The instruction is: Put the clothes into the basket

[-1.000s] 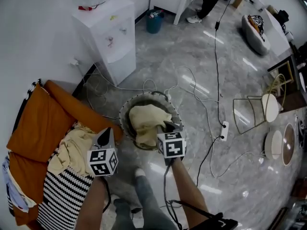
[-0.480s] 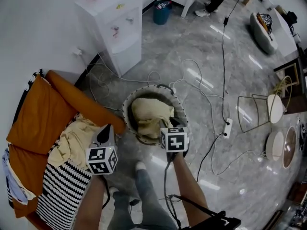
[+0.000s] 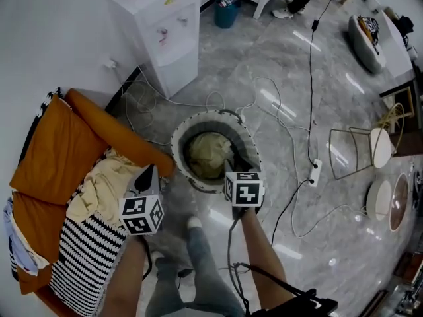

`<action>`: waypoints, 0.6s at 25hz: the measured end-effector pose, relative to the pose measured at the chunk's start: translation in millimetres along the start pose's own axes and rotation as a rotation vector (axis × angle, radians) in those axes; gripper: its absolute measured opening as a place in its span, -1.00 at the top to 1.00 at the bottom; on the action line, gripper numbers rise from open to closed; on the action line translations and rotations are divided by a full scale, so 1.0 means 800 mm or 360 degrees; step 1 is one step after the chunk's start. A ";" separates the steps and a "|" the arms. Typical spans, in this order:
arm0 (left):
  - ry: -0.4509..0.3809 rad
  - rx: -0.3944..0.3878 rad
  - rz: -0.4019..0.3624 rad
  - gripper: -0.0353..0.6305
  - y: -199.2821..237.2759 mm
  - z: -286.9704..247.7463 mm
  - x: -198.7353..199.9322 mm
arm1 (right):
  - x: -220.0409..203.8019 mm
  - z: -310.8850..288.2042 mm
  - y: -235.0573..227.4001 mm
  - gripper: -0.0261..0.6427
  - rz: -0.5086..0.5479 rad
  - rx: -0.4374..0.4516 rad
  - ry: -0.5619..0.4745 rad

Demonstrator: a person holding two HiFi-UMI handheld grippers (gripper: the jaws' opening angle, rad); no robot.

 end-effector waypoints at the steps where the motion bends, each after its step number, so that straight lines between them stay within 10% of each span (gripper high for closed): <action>1: -0.0002 0.0000 -0.0002 0.91 0.000 0.004 0.001 | -0.001 0.003 0.002 0.42 0.0002 -0.0002 0.0000; 15: -0.0037 0.0150 0.0053 0.91 0.053 0.102 0.001 | -0.001 0.039 0.089 0.42 0.0164 0.0042 -0.0057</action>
Point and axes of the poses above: the fingertips, and each gripper's own axes: z backward along the fingers, y to its left, x out of its top, the point moved 6 cm from there along z, backward along the fingers, and after that the axes turned 5 degrees about -z, right-handed, at the moved point
